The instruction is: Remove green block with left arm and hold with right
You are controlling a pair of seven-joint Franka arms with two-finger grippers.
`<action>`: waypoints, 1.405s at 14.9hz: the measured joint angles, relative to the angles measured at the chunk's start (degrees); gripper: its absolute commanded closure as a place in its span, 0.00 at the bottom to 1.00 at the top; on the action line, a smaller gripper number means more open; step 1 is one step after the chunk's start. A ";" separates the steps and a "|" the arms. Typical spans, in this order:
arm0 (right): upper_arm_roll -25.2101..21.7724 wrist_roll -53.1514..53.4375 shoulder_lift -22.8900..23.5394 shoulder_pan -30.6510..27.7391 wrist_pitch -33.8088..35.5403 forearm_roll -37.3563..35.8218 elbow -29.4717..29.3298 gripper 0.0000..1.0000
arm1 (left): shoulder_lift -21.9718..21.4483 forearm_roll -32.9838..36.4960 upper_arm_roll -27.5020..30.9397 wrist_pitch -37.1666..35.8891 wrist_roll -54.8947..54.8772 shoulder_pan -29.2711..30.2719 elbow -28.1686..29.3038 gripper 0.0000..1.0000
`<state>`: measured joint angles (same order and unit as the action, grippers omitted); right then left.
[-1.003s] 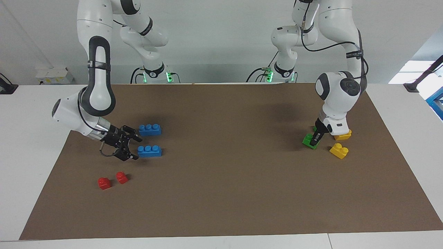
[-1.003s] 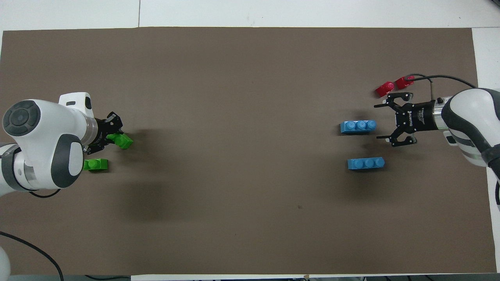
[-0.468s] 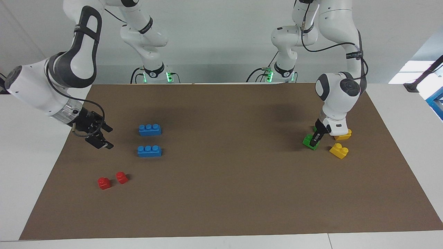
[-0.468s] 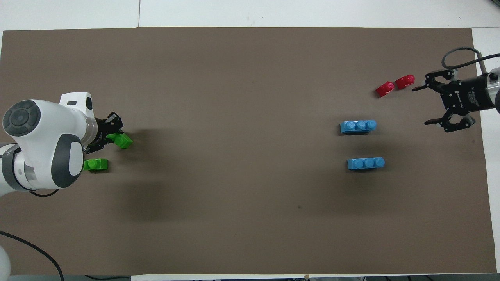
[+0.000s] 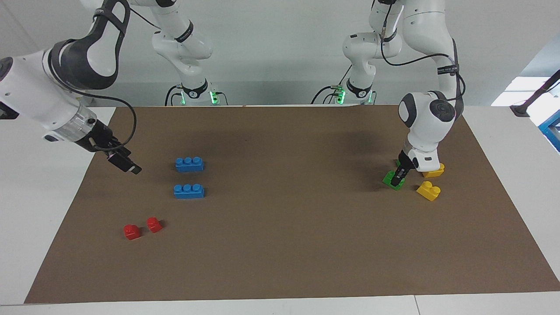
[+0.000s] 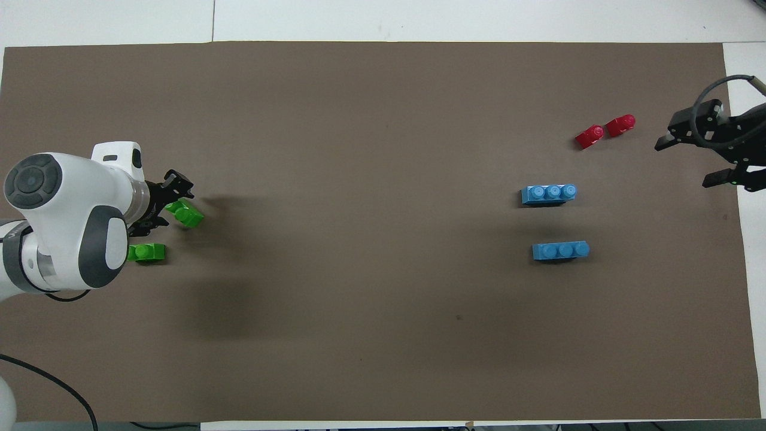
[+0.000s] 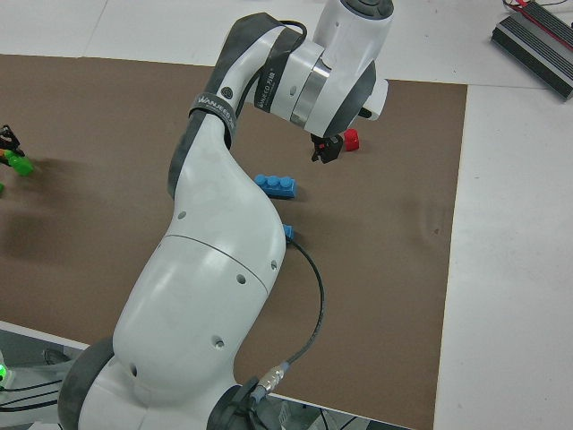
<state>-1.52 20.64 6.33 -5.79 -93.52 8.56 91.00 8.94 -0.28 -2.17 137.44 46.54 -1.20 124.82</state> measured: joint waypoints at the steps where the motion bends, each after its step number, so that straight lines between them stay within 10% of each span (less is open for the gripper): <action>1: 0.07 -2.78 -1.62 1.55 1.21 -2.24 -0.01 0.00 | 0.00 0.00 0.00 0.00 -0.22 0.00 -0.08 0.00; 21: 0.25 -16.72 -7.70 9.80 7.31 -10.21 1.33 0.00 | -13.03 0.00 -1.06 -34.73 -24.21 1.54 -23.84 0.00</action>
<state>-1.27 3.93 -1.37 4.01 -86.21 -1.66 92.33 -4.08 -0.28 -3.23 102.72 22.33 0.34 100.98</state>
